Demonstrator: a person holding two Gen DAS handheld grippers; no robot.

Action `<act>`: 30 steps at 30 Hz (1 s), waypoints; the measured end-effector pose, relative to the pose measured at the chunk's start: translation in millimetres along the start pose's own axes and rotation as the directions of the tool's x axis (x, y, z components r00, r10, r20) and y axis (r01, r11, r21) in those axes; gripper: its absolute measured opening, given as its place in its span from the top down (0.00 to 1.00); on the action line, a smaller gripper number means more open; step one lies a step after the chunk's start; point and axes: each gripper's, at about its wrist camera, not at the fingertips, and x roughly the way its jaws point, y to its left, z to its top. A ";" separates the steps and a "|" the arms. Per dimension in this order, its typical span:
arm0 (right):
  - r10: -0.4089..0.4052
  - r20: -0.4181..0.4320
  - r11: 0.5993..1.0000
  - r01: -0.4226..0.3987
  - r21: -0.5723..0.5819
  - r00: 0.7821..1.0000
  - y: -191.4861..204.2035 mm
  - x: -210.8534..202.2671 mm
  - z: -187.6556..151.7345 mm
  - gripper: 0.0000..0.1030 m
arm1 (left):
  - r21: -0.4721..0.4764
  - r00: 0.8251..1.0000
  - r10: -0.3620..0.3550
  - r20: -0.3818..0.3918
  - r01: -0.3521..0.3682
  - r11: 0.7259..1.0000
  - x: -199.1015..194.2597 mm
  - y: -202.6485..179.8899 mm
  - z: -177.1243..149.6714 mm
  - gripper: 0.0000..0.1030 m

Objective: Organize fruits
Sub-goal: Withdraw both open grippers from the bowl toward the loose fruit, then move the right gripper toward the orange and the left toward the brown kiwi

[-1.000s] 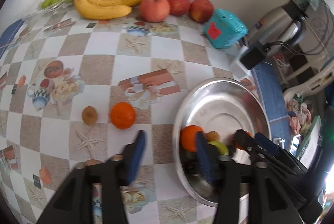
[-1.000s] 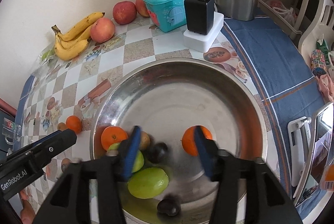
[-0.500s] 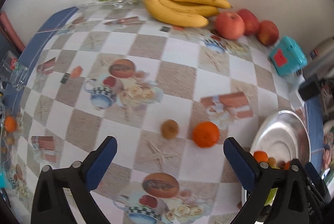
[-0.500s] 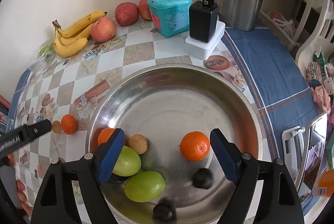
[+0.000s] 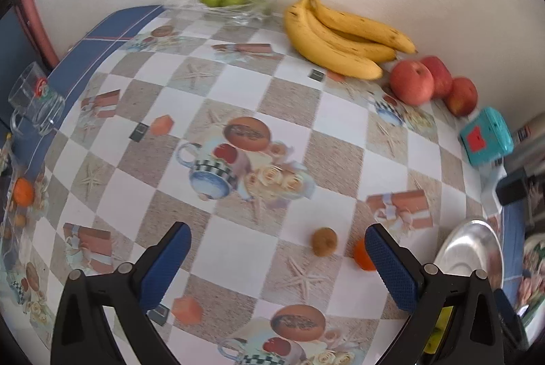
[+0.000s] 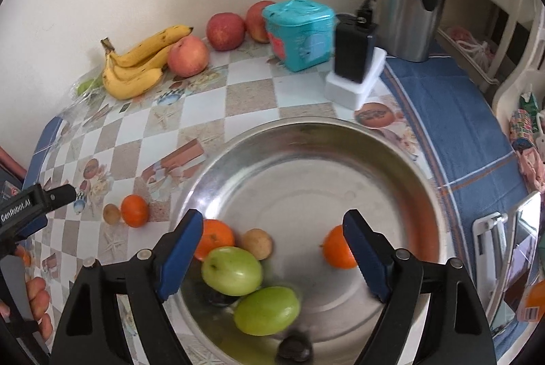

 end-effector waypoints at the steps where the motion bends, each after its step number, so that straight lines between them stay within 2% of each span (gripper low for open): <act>1: 0.002 -0.002 1.000 -0.002 -0.011 1.000 4.1 0.4 -0.1 0.18 | -0.013 1.000 -0.001 0.005 0.001 1.000 -0.3 5.8 1.8 0.00; 9: 0.037 -0.022 0.997 -0.039 -0.074 0.999 44.9 6.7 -0.9 0.18 | -0.130 1.000 0.014 0.000 -0.014 0.991 0.6 52.3 14.6 0.00; 17: 0.078 -0.042 0.986 -0.083 -0.143 0.996 95.6 12.5 -2.6 0.18 | -0.236 0.999 0.048 -0.009 -0.049 0.971 0.0 98.8 18.2 0.00; 30: 0.119 -0.060 0.971 -0.129 -0.202 0.991 145.0 20.3 -6.3 0.18 | -0.275 0.999 0.046 -0.003 -0.045 0.960 -2.9 120.8 23.4 0.00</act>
